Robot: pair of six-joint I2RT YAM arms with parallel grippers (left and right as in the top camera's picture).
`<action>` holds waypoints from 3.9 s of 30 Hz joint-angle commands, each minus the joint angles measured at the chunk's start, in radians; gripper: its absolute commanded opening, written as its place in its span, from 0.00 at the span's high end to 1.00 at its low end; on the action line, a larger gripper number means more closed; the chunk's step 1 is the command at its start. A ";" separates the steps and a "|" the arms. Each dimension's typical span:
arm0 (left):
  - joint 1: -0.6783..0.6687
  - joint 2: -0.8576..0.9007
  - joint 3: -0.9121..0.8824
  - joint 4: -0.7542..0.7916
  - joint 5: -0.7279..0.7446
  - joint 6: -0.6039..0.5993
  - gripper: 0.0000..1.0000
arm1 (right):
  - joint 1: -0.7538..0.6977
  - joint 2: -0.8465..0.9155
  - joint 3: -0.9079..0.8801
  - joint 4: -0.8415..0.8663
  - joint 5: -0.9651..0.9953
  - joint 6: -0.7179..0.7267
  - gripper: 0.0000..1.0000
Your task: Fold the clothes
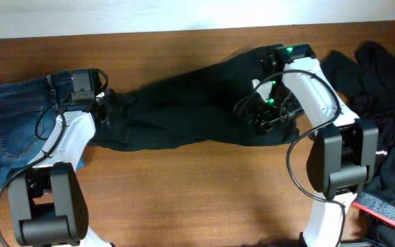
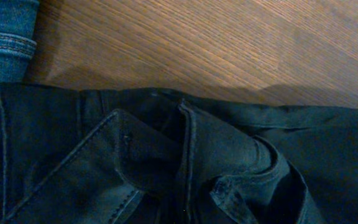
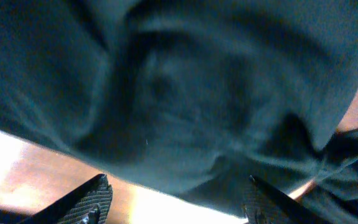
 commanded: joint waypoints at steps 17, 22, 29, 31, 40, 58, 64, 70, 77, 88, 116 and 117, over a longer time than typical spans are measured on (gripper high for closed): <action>0.002 0.009 0.021 -0.021 -0.023 -0.010 0.99 | 0.114 -0.116 0.256 0.021 0.100 -0.185 0.01; 0.002 0.009 0.021 -0.026 -0.023 -0.010 0.99 | 0.114 -0.295 0.216 -0.011 0.136 -0.166 0.01; 0.003 0.009 0.021 -0.034 -0.023 -0.010 0.99 | -0.037 -0.620 -0.150 0.126 -0.005 -0.367 0.01; 0.002 0.009 0.021 -0.038 -0.022 -0.010 0.99 | -0.092 -0.683 -0.303 0.232 -0.019 -0.475 0.01; 0.003 0.009 0.021 -0.064 -0.023 -0.010 0.99 | -0.088 -0.597 -0.692 0.649 0.047 -0.783 0.01; 0.002 0.009 0.021 -0.071 -0.023 -0.010 0.99 | 0.077 -0.507 -0.697 0.577 0.140 -0.670 0.01; 0.003 0.009 0.021 -0.072 -0.023 -0.010 0.99 | 0.100 -0.501 -0.699 0.590 0.123 -0.671 0.03; 0.003 0.009 0.021 -0.085 -0.023 -0.010 0.99 | 0.100 -0.465 -0.733 0.619 0.117 -0.671 0.04; 0.002 0.009 0.021 -0.086 -0.023 -0.010 0.99 | 0.098 -0.462 -0.773 0.676 0.121 -0.669 0.22; 0.002 0.009 0.021 -0.094 -0.023 -0.010 0.99 | 0.090 -0.462 -0.787 0.782 0.159 -0.483 0.96; 0.039 -0.036 0.021 -0.071 0.045 -0.077 0.99 | 0.082 -0.383 -0.362 0.777 0.225 -0.542 0.96; 0.043 -0.042 0.021 -0.066 0.045 -0.077 0.99 | 0.079 -0.371 -0.362 0.791 0.225 -0.542 0.96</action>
